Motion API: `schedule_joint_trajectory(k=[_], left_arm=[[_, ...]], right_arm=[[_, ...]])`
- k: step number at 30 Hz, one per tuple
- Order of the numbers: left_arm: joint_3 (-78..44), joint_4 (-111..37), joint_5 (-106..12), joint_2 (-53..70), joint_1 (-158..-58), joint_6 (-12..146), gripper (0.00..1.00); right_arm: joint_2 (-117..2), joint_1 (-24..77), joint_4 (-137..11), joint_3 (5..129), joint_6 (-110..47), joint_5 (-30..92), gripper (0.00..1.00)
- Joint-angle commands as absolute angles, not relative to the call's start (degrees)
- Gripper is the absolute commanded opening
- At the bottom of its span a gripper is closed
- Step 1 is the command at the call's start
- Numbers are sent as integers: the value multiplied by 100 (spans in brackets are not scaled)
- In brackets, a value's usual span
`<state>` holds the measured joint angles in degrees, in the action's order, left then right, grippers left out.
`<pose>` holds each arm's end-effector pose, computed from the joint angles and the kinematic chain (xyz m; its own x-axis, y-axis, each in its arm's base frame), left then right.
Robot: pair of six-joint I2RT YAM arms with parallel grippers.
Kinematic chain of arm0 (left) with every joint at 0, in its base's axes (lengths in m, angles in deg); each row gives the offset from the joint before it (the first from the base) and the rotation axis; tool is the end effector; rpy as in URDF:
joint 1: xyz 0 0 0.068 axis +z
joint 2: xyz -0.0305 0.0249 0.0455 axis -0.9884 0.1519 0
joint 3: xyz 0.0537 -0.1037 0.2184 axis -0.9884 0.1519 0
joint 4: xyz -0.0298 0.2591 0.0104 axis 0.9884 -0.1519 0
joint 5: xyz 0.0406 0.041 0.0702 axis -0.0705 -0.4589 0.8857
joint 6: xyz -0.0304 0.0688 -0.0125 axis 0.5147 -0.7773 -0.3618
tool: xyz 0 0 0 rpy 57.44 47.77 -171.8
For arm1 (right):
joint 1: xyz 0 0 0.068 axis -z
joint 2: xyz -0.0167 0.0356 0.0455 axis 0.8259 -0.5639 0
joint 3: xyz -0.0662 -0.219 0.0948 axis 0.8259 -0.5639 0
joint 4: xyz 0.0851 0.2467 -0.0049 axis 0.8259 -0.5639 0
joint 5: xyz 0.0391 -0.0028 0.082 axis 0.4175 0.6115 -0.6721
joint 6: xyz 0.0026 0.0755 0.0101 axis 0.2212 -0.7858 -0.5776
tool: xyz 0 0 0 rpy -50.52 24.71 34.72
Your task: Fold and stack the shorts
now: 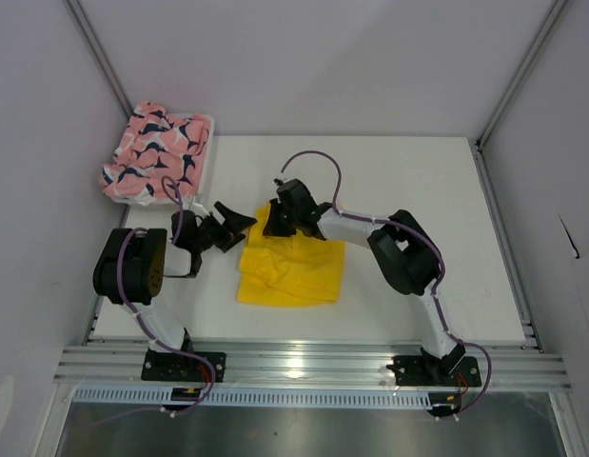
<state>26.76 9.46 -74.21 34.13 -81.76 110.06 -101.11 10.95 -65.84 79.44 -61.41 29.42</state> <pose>0.3114 -0.0401 0.0815 -0.6713 -0.6575 -0.3421 -0.0155 0.4740 -0.8804 0.3430 0.3544 0.1238 -0.8326 0.0072 -0.5538 -0.3549 0.7607 0.5434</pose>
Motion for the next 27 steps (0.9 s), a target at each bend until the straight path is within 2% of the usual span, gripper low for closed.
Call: schedule_joint_trajectory(k=[1, 5, 6, 9, 12, 15, 22, 24, 27], left_arm=[[2700, 1294, -7590, 3355, -8144, 10878, 93], [2463, 1145, -7616, 3470, -8267, 10799, 86], [2410, 875, -7547, 3461, -8293, 10747, 79], [2112, 382, -7389, 3435, -8399, 10483, 68], [1900, -215, -7221, 3461, -8460, 10377, 46], [1593, -821, -7072, 3557, -8539, 10219, 33], [1232, -1562, -6790, 3672, -8636, 10034, 13], [1197, -1685, -6738, 3663, -8662, 9999, 1], [1214, -1721, -6685, 3637, -8689, 9982, 0]], right_arm=[[-10255, 1129, -6407, 8264, -6197, 2793, 0], [-10273, 1138, -6442, 8308, -6197, 2758, 0], [-10290, 1138, -6468, 8360, -6197, 2749, 0], [-10299, 1138, -6547, 8405, -6197, 2749, 0], [-10247, 1129, -6574, 8370, -6188, 2775, 0], [-10150, 1112, -6600, 8264, -6153, 2784, 1], [-9439, 1077, -6119, 7553, -6135, 2627, 6], [-9263, 1024, -6038, 7386, -6135, 2486, 6], [-8999, 962, -5513, 6991, -6214, 2231, 7]])
